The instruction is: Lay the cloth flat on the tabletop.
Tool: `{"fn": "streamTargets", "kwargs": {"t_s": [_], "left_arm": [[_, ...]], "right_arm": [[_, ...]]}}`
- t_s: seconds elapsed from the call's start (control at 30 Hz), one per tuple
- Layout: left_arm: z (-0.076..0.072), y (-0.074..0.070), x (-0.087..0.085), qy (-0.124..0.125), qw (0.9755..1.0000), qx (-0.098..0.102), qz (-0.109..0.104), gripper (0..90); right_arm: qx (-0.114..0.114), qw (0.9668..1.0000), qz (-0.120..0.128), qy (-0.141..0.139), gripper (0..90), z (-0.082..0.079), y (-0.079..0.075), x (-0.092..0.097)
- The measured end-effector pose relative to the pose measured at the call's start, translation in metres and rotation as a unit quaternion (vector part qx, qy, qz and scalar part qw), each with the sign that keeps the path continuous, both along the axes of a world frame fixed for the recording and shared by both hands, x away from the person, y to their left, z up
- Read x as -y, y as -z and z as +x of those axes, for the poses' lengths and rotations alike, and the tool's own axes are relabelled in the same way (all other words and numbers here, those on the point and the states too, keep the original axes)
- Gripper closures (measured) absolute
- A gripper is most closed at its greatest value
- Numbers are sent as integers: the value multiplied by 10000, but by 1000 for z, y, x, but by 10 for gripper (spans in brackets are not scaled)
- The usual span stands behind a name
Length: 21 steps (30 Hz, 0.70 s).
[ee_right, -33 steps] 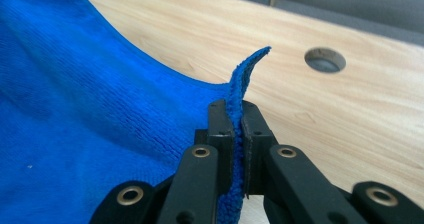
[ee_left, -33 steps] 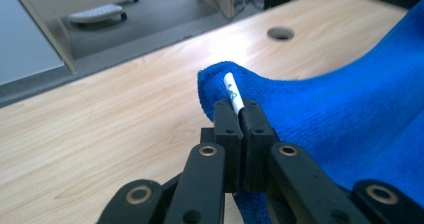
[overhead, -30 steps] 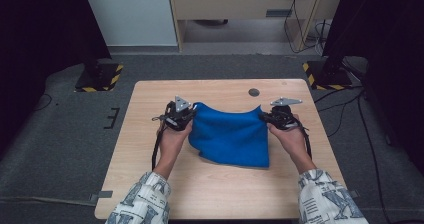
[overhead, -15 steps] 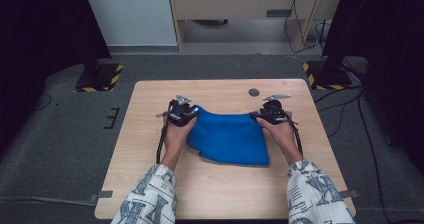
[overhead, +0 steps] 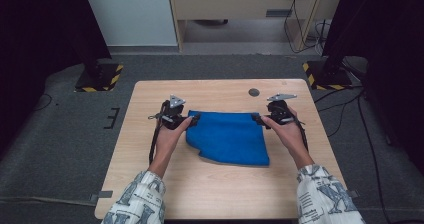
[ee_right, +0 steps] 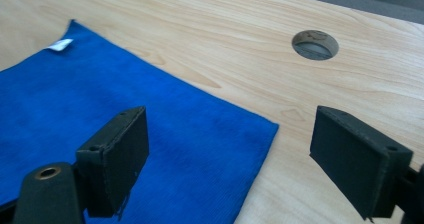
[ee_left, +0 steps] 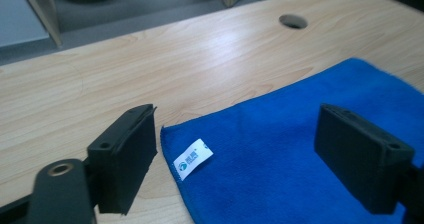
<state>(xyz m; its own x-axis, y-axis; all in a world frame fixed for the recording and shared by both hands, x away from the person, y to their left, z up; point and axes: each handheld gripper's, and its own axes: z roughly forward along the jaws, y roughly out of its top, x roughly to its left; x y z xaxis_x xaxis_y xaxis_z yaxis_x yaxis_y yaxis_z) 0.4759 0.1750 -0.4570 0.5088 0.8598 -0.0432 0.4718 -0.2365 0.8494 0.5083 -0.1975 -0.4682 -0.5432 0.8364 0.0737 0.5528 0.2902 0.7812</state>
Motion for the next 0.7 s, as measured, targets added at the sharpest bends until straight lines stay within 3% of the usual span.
{"fn": "streamTargets", "kwargs": {"t_s": [0.17, 0.23, 0.33, 0.47, 0.7], "left_arm": [[-28, 1, -10, 59, 9999, -8, -161, 92], [-38, 3, -13, 98, 9999, 34, -108, 90], [-54, 8, -17, 96, 9997, 80, -228, 93], [-73, 19, -21, 170, 9995, 72, -249, 102], [-93, 37, -26, 145, 9998, 99, 11, 159]], "right_arm": [[97, 9999, 125, -63, 253, -16, -6, -2], [156, 9995, 196, -167, 300, -26, -6, -3], [175, 9988, 343, -304, 370, -47, 0, -5], [166, 9981, 250, -529, 440, -76, 12, -7], [352, 9959, 303, -778, 611, -113, 20, -4]]}}
